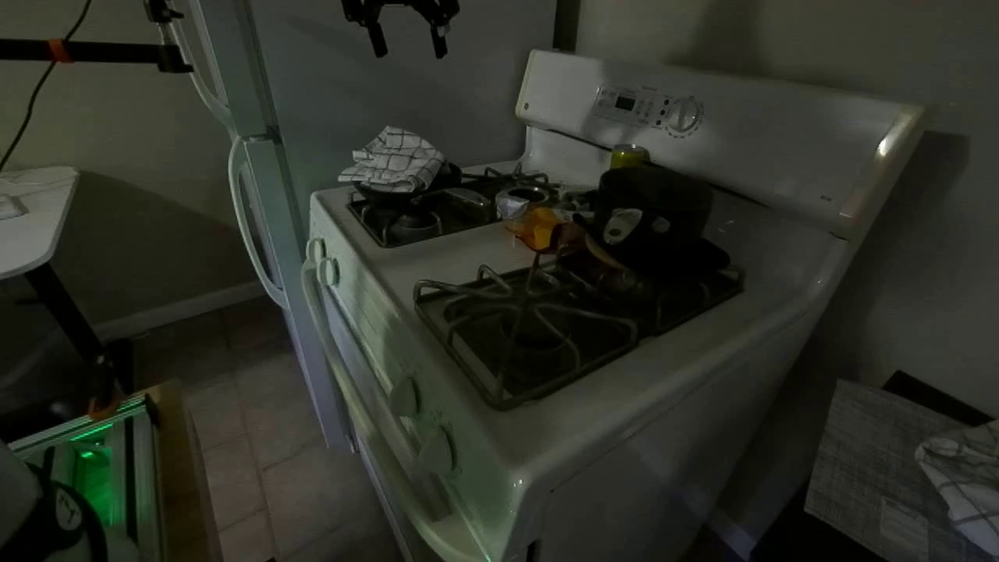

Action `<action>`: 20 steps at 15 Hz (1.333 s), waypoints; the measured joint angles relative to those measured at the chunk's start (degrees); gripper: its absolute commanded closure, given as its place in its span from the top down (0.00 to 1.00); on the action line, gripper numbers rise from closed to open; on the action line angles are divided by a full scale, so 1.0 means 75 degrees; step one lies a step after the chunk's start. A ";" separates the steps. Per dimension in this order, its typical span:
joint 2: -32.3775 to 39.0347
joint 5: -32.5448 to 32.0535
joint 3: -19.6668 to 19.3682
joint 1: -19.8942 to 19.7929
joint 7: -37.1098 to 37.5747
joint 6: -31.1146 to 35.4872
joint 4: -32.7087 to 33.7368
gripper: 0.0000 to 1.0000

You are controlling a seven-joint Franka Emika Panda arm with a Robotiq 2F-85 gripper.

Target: Remove the towel from the pan

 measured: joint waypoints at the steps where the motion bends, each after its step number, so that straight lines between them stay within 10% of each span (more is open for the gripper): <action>1: 0.0298 0.0015 0.0059 0.0140 -0.0248 0.0177 0.0164 1.00; 20: 0.3636 0.0855 0.0451 0.0348 -0.3031 0.0945 0.2069 1.00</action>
